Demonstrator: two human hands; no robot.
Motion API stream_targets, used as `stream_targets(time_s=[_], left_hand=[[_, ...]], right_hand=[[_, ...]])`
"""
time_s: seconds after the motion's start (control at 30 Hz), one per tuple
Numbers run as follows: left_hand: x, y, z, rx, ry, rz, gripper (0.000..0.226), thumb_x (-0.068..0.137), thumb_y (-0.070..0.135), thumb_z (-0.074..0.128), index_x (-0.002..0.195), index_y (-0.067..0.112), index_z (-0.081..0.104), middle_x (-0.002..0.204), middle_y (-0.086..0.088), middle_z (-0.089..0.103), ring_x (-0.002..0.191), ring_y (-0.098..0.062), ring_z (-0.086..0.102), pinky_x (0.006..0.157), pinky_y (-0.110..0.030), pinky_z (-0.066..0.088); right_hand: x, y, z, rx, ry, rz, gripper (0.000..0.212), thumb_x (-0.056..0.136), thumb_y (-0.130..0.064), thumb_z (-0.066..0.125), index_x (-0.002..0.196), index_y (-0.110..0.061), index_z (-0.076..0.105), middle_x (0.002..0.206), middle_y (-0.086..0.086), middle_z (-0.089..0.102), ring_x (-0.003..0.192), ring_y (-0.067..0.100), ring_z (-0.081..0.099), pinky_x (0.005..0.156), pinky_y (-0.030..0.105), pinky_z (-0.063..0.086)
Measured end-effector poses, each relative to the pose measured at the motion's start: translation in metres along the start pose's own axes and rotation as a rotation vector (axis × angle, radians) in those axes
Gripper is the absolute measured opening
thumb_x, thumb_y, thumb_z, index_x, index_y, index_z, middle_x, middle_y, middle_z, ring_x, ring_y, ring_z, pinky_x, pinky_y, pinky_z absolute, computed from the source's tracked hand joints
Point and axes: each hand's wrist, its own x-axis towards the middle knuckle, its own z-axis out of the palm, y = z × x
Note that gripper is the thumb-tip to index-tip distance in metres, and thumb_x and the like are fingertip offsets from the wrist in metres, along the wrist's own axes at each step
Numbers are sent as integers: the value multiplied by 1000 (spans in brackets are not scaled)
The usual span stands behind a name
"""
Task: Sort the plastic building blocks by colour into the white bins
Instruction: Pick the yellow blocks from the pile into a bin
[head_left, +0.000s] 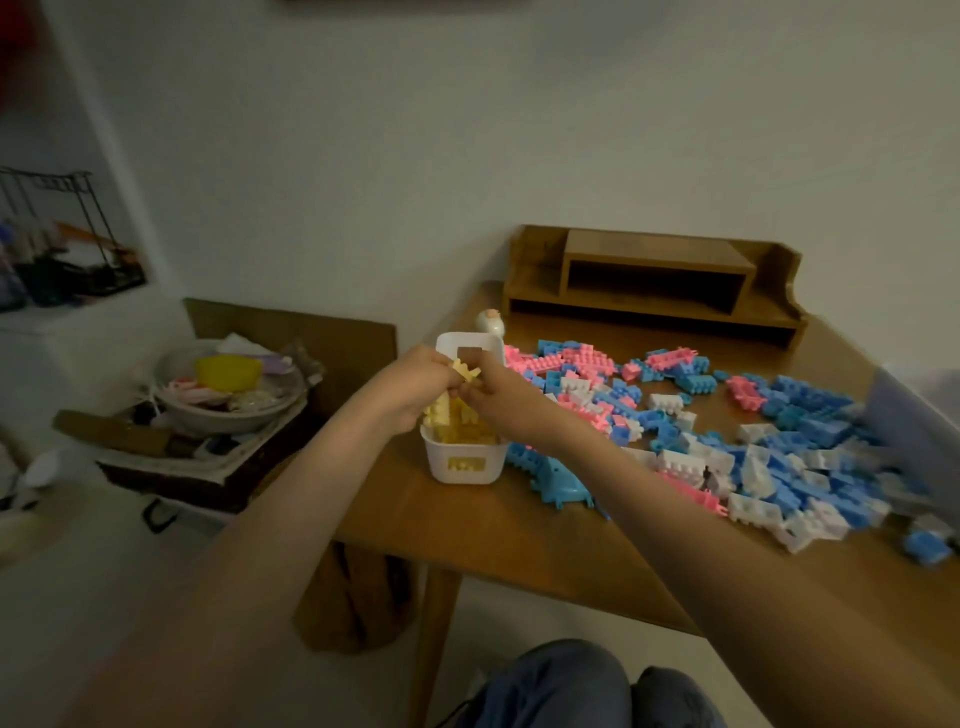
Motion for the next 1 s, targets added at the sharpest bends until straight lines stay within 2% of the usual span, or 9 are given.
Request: stream_targets(time_s=[0.13, 0.23, 0.33, 0.4, 0.57, 0.67, 0.8, 0.9, 1.0], left_hand=[[4, 4, 11, -64, 20, -30, 28, 93, 3, 48, 119, -1, 57, 113, -18, 59, 108, -28, 56, 86, -35, 45], [6, 10, 20, -55, 38, -29, 48, 96, 9, 47, 142, 8, 31, 129, -15, 47, 120, -25, 46, 94, -33, 41], [10, 5, 21, 96, -16, 20, 64, 96, 18, 48, 148, 16, 11, 140, -14, 37, 123, -28, 45, 97, -35, 43], [8, -3, 20, 343, -118, 71, 58, 99, 25, 41, 149, 17, 13, 137, -12, 41, 116, -27, 49, 91, -36, 45], [11, -17, 12, 662, -117, 134, 52, 101, 27, 35, 147, 11, 16, 139, -17, 38, 122, -30, 43, 97, -40, 39], [14, -20, 2, 806, -174, 128, 44, 100, 19, 38, 142, 10, 28, 142, -14, 36, 124, -27, 41, 102, -37, 37], [12, -14, 2, 805, -130, 199, 44, 98, 16, 41, 141, 12, 32, 137, -12, 39, 116, -25, 47, 87, -31, 42], [11, -3, 17, 764, -67, 259, 42, 97, 12, 41, 138, 7, 37, 134, -14, 42, 115, -30, 49, 90, -36, 44], [4, 14, 41, 759, 37, 320, 43, 94, 6, 48, 136, 6, 39, 136, -15, 39, 121, -30, 44, 99, -39, 42]], right_hand=[[2, 3, 3, -218, 48, 7, 44, 99, -22, 38, 141, -21, 26, 138, 8, 44, 128, 28, 39, 108, 50, 20], [2, 7, 2, -264, 20, 14, 55, 95, -22, 44, 144, -25, 20, 144, 8, 36, 134, 29, 30, 109, 51, 17], [3, 12, -3, -262, 69, 30, 60, 91, -25, 52, 143, -23, 22, 147, 5, 31, 136, 28, 25, 110, 50, 19], [1, 13, -4, -334, 105, 50, 65, 89, -24, 55, 144, -19, 21, 148, 6, 27, 136, 28, 23, 109, 47, 22], [-6, 6, 2, -114, -43, 89, 62, 97, -20, 43, 147, -14, 7, 128, 15, 53, 108, 26, 58, 86, 30, 48], [-8, 0, 9, -96, -158, 107, 50, 99, -28, 38, 143, -13, 19, 127, 14, 52, 92, 23, 63, 74, 27, 53], [-6, 0, 12, -169, -158, 100, 50, 100, -30, 35, 144, -13, 20, 131, 14, 51, 101, 25, 60, 87, 34, 52], [-10, 3, 2, -217, -82, 69, 52, 99, -21, 38, 146, -14, 18, 134, 14, 50, 115, 28, 54, 95, 36, 46], [-16, 15, -18, -315, 27, 62, 51, 95, -15, 47, 141, -13, 27, 125, 12, 56, 110, 25, 56, 88, 32, 45]])
